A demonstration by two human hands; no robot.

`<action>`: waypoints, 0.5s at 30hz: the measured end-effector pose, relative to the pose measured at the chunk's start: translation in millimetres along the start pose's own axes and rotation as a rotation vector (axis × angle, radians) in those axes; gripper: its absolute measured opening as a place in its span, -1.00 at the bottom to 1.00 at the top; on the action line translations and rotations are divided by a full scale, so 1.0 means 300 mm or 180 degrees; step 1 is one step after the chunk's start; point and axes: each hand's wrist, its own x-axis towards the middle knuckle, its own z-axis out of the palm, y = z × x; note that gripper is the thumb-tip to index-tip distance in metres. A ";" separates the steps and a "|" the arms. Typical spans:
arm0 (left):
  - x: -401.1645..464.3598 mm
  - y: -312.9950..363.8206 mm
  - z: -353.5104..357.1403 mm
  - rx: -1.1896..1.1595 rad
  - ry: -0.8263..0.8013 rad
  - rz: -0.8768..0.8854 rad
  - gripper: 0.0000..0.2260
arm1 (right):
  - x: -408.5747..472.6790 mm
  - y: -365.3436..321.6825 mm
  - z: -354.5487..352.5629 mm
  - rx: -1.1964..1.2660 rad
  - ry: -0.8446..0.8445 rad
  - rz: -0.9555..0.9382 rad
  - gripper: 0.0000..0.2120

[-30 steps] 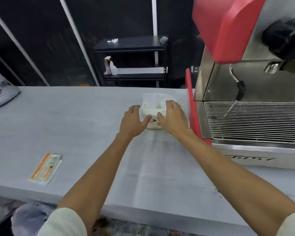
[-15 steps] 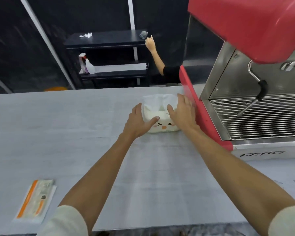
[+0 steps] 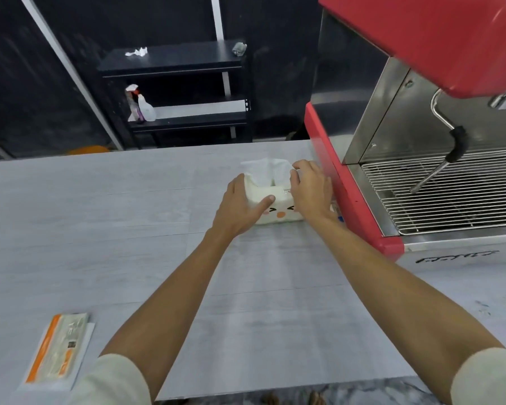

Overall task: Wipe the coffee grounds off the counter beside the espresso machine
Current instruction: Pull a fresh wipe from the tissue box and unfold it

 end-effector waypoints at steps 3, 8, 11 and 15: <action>-0.003 0.005 0.001 0.0023 -0.0029 -0.0073 -0.31 | -0.025 -0.016 -0.034 0.0245 0.0192 -0.0155 -0.84; -0.019 0.016 -0.016 -0.0043 -0.0074 -0.0100 -0.26 | -0.090 -0.049 -0.105 0.0549 0.0317 -0.0426 -0.84; -0.048 0.016 -0.031 -0.0109 0.0034 -0.0135 -0.18 | -0.132 -0.060 -0.144 0.0676 0.0349 -0.0537 -0.85; -0.138 0.028 -0.059 -0.0077 0.0260 0.0066 -0.16 | -0.194 -0.056 -0.171 0.0813 0.0285 -0.0623 -0.86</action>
